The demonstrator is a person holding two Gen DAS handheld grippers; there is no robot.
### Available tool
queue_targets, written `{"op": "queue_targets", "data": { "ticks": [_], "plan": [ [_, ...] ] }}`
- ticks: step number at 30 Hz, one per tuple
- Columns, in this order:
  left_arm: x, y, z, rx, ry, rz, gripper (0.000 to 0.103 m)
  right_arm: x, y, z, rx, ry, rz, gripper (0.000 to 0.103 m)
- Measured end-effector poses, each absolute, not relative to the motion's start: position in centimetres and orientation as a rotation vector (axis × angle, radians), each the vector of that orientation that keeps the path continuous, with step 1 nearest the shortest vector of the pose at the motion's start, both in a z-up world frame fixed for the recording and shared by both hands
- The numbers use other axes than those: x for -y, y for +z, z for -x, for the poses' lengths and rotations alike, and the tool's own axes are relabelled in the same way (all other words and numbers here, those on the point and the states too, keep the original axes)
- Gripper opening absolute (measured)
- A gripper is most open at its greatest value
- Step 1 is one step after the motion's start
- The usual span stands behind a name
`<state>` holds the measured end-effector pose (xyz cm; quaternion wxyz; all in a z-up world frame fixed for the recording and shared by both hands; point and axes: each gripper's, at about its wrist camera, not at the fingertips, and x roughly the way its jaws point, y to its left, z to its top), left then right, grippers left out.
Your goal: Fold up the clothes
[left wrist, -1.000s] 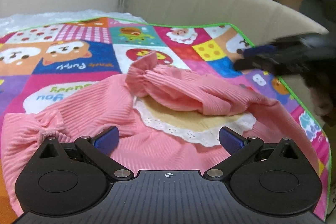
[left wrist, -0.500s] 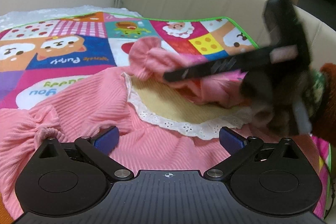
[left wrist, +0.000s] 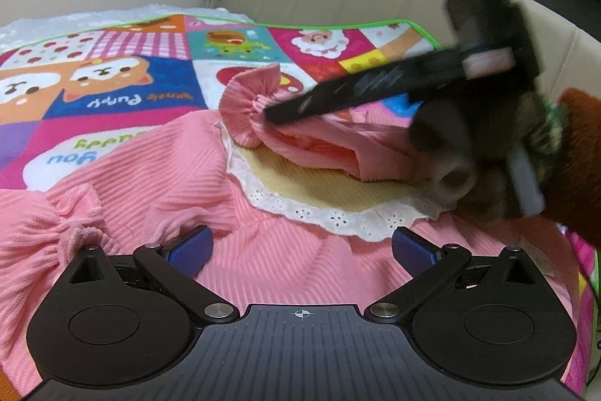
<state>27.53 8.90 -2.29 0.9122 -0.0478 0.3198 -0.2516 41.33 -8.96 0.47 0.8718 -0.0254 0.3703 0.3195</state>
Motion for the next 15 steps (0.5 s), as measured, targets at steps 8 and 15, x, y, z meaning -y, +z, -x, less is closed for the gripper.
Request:
{"op": "queue_targets", "data": {
  "ticks": [8,15],
  "plan": [
    [-8.9,-2.4,-27.7,-0.665,-0.521,0.104,0.103,12.8,3.1,-38.7,-0.725,0.492,0.02,0.01],
    [-8.7,-2.5,-27.7,-0.663,-0.516,0.094,0.103,23.7,12.1,-34.8,-0.435,-0.022,0.066,0.01]
  ]
}}
